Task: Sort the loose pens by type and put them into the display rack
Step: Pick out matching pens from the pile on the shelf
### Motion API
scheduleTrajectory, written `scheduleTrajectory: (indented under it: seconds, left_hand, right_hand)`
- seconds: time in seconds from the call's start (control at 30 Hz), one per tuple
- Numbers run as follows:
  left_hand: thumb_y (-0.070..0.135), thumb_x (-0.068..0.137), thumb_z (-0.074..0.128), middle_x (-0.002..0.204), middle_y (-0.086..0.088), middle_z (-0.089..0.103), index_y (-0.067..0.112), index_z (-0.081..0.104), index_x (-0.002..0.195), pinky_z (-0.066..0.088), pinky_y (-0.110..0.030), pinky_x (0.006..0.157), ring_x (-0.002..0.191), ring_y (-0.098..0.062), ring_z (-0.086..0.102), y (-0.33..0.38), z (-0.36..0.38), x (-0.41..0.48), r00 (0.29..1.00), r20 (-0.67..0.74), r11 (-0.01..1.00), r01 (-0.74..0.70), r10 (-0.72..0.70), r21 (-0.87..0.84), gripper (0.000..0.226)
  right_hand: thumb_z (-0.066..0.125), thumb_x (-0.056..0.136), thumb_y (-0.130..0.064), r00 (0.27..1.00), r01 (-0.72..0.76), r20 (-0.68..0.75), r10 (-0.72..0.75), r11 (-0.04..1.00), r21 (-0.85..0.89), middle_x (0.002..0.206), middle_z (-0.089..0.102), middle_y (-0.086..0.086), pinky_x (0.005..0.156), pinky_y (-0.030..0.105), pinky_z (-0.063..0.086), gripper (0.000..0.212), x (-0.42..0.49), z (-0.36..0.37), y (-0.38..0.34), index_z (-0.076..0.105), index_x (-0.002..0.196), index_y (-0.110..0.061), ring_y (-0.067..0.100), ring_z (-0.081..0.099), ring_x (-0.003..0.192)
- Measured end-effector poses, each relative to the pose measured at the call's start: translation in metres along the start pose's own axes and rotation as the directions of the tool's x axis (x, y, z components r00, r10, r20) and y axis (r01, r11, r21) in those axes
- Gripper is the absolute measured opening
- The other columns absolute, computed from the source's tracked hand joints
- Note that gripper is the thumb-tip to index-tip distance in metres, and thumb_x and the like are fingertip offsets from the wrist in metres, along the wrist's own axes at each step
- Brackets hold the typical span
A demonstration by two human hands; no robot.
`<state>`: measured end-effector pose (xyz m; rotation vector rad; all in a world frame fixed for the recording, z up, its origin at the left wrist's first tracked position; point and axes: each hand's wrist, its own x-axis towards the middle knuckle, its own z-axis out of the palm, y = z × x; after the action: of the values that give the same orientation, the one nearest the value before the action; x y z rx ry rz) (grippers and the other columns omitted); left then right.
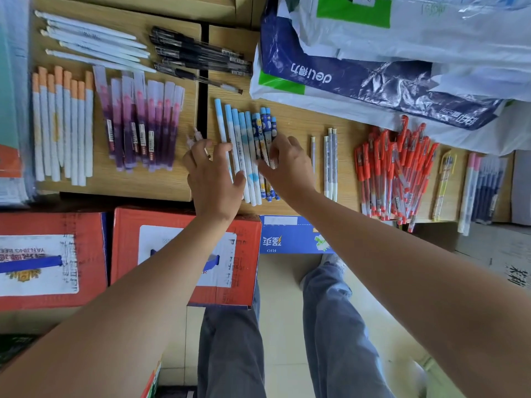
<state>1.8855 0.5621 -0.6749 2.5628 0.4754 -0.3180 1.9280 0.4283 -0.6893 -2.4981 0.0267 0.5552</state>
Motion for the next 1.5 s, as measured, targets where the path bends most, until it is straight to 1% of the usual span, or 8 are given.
scheduleTrajectory:
  seconds: [0.27, 0.5, 0.67, 0.9, 1.1, 1.17, 1.33, 1.5]
  left_hand:
    - [0.022, 0.084, 0.067, 0.136, -0.012, 0.039, 0.016, 0.053, 0.124, 0.036, -0.036, 0.094, 0.128, -0.032, 0.03, 0.0, -0.001, 0.001, 1.0, 0.006, 1.0, -0.003, 0.003, -0.004, 0.043]
    - [0.023, 0.084, 0.067, 0.137, -0.011, 0.038, 0.016, 0.052, 0.125, 0.037, -0.035, 0.095, 0.128, -0.031, 0.03, 0.001, -0.002, 0.003, 1.0, 0.009, 1.0, 0.004, -0.004, -0.001, 0.044]
    - [0.023, 0.084, 0.067, 0.136, -0.011, 0.038, 0.016, 0.051, 0.125, 0.037, -0.036, 0.095, 0.128, -0.031, 0.03, 0.001, -0.001, 0.002, 1.0, 0.013, 1.0, 0.001, -0.001, 0.001, 0.045]
    - [0.023, 0.084, 0.067, 0.135, -0.012, 0.038, 0.015, 0.05, 0.126, 0.038, -0.039, 0.094, 0.127, -0.032, 0.029, 0.004, 0.0, 0.002, 1.0, 0.023, 1.0, 0.016, -0.016, 0.007, 0.047]
    - [0.023, 0.083, 0.067, 0.136, -0.012, 0.038, 0.016, 0.049, 0.128, 0.036, -0.038, 0.096, 0.128, -0.032, 0.029, 0.002, 0.001, 0.003, 1.0, 0.015, 1.0, 0.007, -0.007, 0.019, 0.048]
    - [0.023, 0.083, 0.067, 0.136, -0.012, 0.038, 0.016, 0.049, 0.128, 0.037, -0.038, 0.095, 0.128, -0.032, 0.03, 0.002, 0.002, 0.002, 1.0, 0.011, 1.0, 0.004, -0.004, 0.021, 0.049]
    - [0.024, 0.082, 0.067, 0.136, -0.011, 0.038, 0.017, 0.049, 0.127, 0.036, -0.036, 0.096, 0.127, -0.031, 0.03, 0.004, 0.003, 0.003, 1.0, 0.018, 0.999, -0.004, 0.004, 0.033, 0.049]
    - [0.023, 0.082, 0.068, 0.136, -0.012, 0.039, 0.016, 0.049, 0.127, 0.038, -0.039, 0.096, 0.126, -0.032, 0.031, 0.003, 0.004, 0.003, 1.0, 0.022, 1.0, -0.014, 0.014, 0.026, 0.05]
  right_hand:
    - [0.065, 0.08, -0.021, 0.999, -0.041, 0.012, 0.04, 0.999, 0.028, 0.079, 0.048, -0.001, 0.051, 0.024, 0.027, 0.022, 0.004, -0.003, 0.0, 0.043, 0.082, -0.017, 0.016, 0.042, 0.063]
    - [0.066, 0.082, -0.031, 0.997, -0.05, 0.05, 0.052, 0.998, -0.028, 0.078, 0.06, 0.0, 0.052, 0.025, 0.033, 0.024, 0.004, -0.001, 0.001, 0.048, 0.086, -0.017, 0.018, 0.053, 0.066]
    - [0.065, 0.078, -0.029, 0.995, -0.085, 0.047, 0.086, 0.996, -0.039, 0.074, 0.058, 0.002, 0.051, 0.025, 0.033, 0.024, 0.001, -0.006, 0.008, 0.046, 0.083, -0.016, 0.018, 0.051, 0.062]
    - [0.07, 0.079, -0.037, 0.992, -0.102, 0.067, 0.111, 0.987, -0.128, 0.076, 0.054, 0.001, 0.051, 0.025, 0.033, 0.035, -0.003, -0.006, 0.011, 0.045, 0.089, -0.015, 0.018, 0.05, 0.065]
    - [0.069, 0.08, -0.034, 0.992, -0.125, 0.023, 0.126, 0.992, -0.031, 0.077, 0.057, 0.004, 0.055, 0.03, 0.039, 0.032, -0.006, -0.008, 0.021, 0.046, 0.088, -0.012, 0.022, 0.052, 0.067]
    - [0.07, 0.08, -0.035, 0.987, -0.159, 0.02, 0.159, 0.987, -0.027, 0.083, 0.061, 0.006, 0.059, 0.033, 0.046, 0.034, -0.008, -0.014, 0.03, 0.049, 0.093, -0.011, 0.024, 0.057, 0.072]
    - [0.072, 0.081, -0.042, 0.981, -0.195, 0.007, 0.195, 0.98, -0.051, 0.084, 0.061, 0.003, 0.061, 0.032, 0.046, 0.042, -0.013, -0.025, 0.047, 0.05, 0.099, -0.01, 0.022, 0.059, 0.074]
    - [0.075, 0.076, -0.049, 0.978, -0.206, 0.0, 0.206, 0.978, -0.032, 0.089, 0.061, 0.006, 0.064, 0.037, 0.051, 0.06, -0.015, -0.026, 0.042, 0.042, 0.107, -0.009, 0.024, 0.059, 0.076]
